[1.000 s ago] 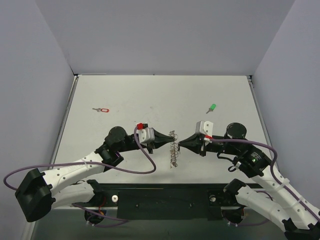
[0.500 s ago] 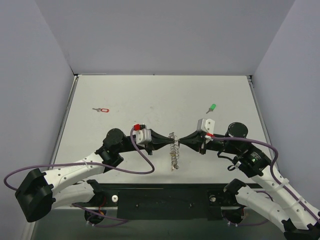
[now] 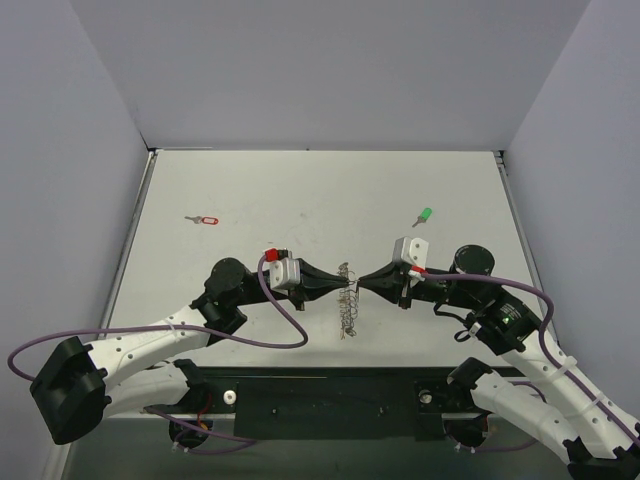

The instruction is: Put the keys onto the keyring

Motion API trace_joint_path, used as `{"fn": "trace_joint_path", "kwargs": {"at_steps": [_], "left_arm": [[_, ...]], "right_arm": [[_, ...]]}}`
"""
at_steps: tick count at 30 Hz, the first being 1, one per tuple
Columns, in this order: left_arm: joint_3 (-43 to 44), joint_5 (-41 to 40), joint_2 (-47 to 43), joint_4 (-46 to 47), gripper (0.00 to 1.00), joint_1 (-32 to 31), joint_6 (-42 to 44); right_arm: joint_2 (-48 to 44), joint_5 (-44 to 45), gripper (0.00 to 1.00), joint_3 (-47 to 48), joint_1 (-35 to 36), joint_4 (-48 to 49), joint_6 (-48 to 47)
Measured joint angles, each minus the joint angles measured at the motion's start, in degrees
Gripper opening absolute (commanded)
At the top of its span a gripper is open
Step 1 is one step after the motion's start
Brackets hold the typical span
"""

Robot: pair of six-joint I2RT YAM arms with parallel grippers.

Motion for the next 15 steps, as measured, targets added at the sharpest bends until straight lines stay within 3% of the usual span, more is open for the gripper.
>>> {"fn": "trace_joint_path", "kwargs": {"at_steps": [15], "left_arm": [[-0.02, -0.04, 0.00, 0.00, 0.00, 0.07, 0.00]], "right_arm": [[0.00, -0.13, 0.00, 0.00, -0.33, 0.02, 0.07]]}}
